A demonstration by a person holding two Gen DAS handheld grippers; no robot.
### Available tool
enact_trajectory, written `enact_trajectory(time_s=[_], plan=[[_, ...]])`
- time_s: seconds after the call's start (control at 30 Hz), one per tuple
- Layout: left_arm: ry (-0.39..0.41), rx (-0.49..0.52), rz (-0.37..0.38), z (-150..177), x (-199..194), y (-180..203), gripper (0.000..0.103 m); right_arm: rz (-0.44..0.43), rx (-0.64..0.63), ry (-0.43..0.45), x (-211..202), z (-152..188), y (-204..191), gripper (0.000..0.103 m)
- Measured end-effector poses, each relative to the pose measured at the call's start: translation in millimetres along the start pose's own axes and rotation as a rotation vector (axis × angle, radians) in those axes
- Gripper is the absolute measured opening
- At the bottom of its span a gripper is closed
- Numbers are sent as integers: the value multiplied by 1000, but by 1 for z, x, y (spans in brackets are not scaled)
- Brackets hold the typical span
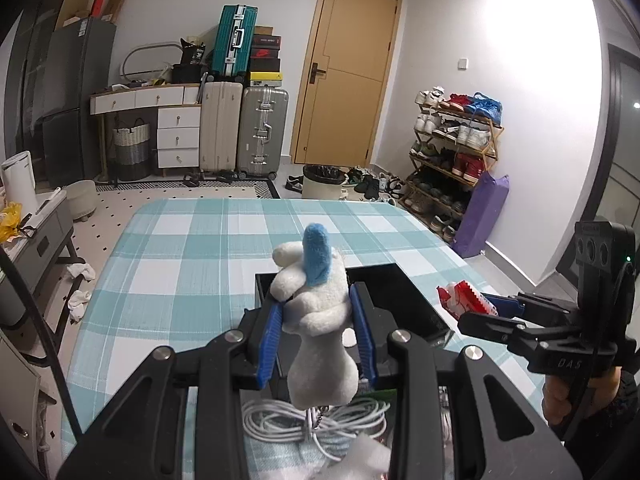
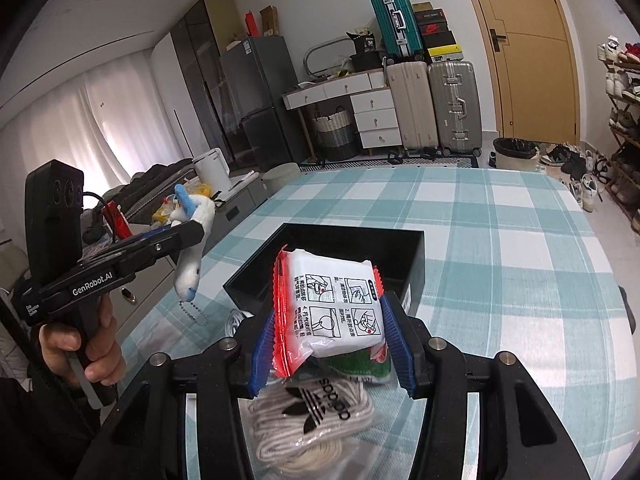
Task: Organize soft objects
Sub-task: 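Carry the packet and plush toy over the black box and release both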
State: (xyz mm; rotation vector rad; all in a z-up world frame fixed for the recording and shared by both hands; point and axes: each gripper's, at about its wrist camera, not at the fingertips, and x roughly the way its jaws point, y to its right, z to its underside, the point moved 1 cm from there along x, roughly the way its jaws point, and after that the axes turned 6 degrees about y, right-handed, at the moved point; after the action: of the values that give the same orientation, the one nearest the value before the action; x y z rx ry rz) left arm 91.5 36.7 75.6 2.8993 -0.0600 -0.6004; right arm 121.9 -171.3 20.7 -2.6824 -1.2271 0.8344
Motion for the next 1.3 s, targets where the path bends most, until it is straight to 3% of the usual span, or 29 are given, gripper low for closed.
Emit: enact_trajectory(time_s=[0.47, 1.3], plan=[[2, -50, 5, -8, 28, -5, 32, 38, -33, -25, 30, -12, 4, 50], [-17, -47, -1, -23, 57, -13, 32, 16, -46, -58, 58, -17, 12, 50]])
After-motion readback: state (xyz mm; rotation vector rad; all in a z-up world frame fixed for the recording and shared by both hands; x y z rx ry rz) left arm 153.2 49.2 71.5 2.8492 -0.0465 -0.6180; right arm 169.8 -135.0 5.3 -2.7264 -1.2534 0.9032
